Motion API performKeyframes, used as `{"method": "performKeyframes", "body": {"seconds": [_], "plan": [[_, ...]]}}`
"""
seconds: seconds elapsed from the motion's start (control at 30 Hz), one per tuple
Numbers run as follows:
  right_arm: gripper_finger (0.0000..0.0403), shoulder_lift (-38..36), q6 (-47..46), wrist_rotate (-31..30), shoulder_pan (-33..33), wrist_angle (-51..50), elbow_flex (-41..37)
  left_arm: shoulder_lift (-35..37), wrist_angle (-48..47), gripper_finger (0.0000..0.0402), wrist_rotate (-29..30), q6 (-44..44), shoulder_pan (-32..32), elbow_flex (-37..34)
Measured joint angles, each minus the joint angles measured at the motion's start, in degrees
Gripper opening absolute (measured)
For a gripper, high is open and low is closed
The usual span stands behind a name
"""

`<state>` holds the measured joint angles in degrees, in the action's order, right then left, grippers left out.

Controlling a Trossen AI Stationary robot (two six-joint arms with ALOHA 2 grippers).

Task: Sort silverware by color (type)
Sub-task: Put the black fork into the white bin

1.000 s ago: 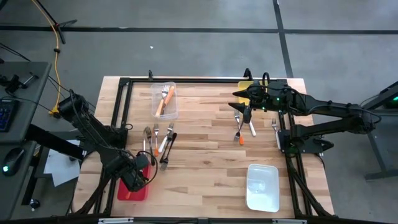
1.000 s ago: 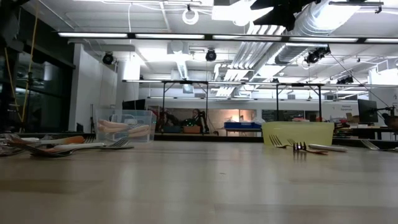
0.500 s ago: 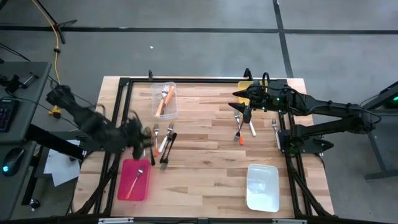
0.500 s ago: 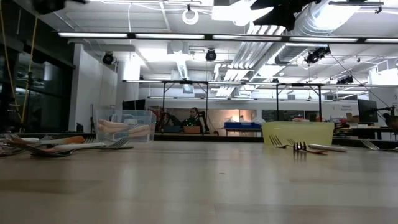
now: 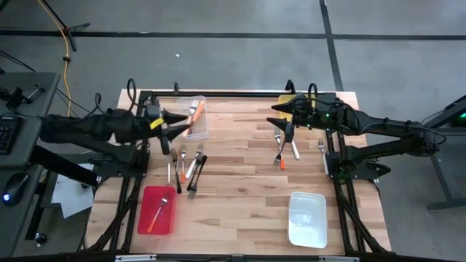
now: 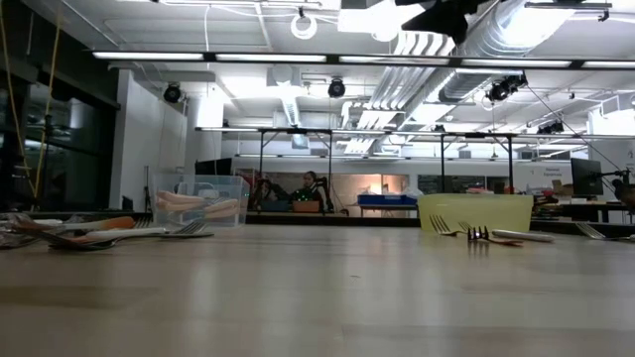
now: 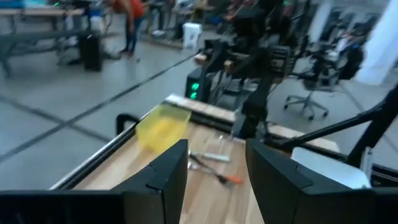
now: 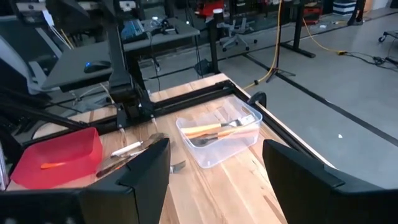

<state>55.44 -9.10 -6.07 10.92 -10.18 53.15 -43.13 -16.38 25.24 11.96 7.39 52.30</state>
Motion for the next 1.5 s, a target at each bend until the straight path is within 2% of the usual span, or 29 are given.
{"method": "performKeyframes", "body": {"seconds": [0.17,0.33,0.57,1.5], "plan": [[0.024,0.0,0.0,0.0,0.0,1.76,-0.01,-1.74,15.6,0.0152,-9.29,-2.6,-4.66,-6.94],[0.024,0.0,-0.01,0.02,-0.01,2.32,-0.02,-4.13,24.31,0.0152,-10.1,-2.16,-6.42,-12.06],[0.024,0.0,-0.02,0.33,-0.02,2.36,-0.02,-6.17,25.58,0.0152,-10.12,-2.15,-6.38,-12.73],[0.024,0.0,-1.46,0.96,-0.02,2.05,-0.01,-5.63,25.76,0.0152,-9.57,-4.71,-6.36,-12.73]]}}
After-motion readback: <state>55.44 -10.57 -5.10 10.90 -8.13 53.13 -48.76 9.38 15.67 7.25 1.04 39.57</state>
